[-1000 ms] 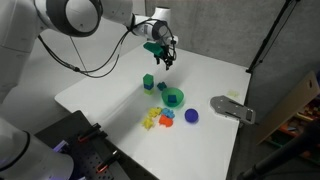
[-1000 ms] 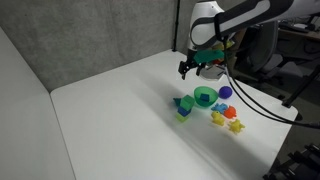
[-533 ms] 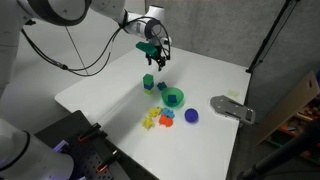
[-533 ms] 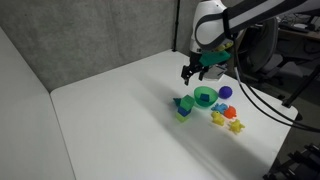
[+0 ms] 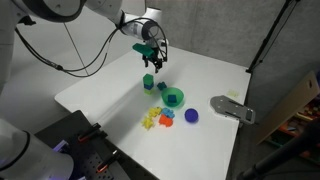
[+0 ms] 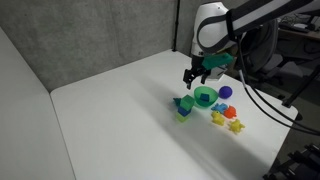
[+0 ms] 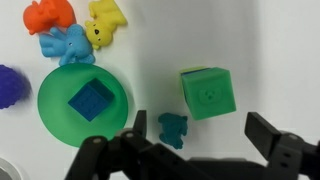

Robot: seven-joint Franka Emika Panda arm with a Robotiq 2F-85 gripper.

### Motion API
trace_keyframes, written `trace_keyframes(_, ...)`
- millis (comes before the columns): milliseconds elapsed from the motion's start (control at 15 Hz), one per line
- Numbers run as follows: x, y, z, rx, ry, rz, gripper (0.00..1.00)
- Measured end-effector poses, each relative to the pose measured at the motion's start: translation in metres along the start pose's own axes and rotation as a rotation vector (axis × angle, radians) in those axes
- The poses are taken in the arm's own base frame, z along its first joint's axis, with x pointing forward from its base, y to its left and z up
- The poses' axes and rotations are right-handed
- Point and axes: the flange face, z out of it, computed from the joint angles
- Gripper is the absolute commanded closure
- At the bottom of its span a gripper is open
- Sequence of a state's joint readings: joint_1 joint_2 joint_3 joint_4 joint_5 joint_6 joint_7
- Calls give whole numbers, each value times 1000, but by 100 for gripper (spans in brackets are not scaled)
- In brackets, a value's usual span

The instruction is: Pick up the top blue block and move the green bowl a little to the left, put the blue block in the green bowl, pick up the top green block and put it in the green bowl, pick up the stacked blue block from the table and put it in the green bowl

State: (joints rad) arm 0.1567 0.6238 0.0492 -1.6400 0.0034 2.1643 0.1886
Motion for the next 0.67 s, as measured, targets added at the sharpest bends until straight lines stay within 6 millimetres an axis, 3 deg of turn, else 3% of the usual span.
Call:
trace_keyframes(267,-1,-7,5,-1,-6,-10,0)
trace_keyframes(667,-4,-37,18,-28,25,-72,0)
